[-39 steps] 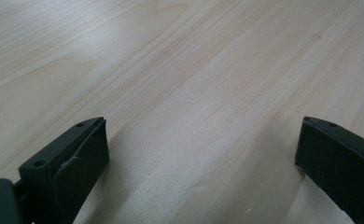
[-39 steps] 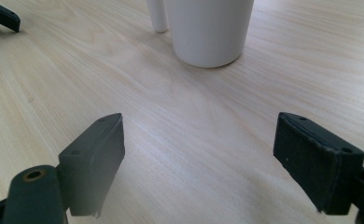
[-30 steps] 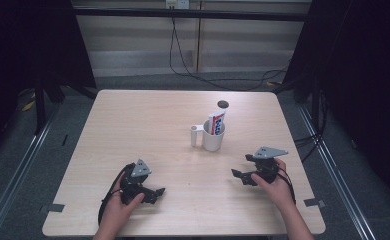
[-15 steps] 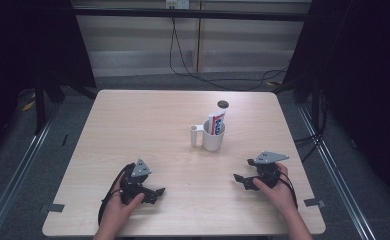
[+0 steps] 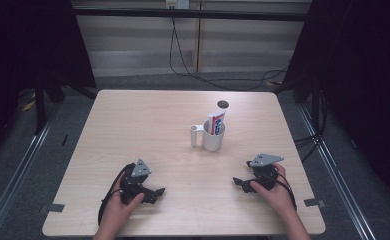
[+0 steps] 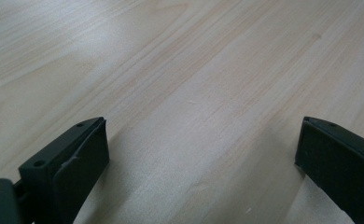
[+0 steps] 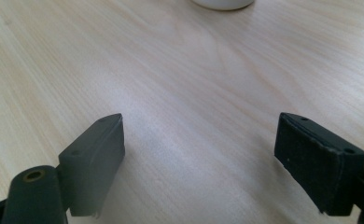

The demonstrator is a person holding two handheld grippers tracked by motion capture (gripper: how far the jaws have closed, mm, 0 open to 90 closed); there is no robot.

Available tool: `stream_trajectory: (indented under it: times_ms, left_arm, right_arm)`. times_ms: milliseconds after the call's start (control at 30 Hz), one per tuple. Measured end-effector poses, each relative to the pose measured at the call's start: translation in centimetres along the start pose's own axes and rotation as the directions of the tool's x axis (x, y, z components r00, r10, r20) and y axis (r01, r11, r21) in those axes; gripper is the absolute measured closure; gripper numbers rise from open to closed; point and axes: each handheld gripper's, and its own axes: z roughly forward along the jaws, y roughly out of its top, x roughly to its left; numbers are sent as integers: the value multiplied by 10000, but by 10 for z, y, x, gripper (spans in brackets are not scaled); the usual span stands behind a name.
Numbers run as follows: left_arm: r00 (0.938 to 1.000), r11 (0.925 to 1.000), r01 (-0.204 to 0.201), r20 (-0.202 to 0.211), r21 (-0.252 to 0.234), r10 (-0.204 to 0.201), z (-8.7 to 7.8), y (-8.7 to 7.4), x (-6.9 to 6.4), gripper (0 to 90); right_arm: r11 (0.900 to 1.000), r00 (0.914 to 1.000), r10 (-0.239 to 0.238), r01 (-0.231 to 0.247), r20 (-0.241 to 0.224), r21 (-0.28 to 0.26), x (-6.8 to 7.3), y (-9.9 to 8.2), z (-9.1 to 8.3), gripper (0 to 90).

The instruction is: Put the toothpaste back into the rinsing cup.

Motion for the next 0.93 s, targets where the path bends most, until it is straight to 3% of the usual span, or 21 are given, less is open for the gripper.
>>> stream_trajectory:
  times_ms: [400, 567, 933]
  left_arm:
    - [10000, 10000, -5, 2, 6, 5, 0, 0, 0, 25]
    - [10000, 10000, -8, 2, 4, 8, 0, 0, 0, 25]
    - [10000, 10000, -8, 3, 5, 8, 0, 0, 0, 25]
  right_arm:
    - [9999, 9999, -64, 64, -87, 90, 0, 0, 1, 160]
    - [9996, 9995, 215, -210, -225, 210, -2, 0, 1, 161]
    - [9995, 9995, 239, -235, -182, 216, -1, -1, 0, 160]
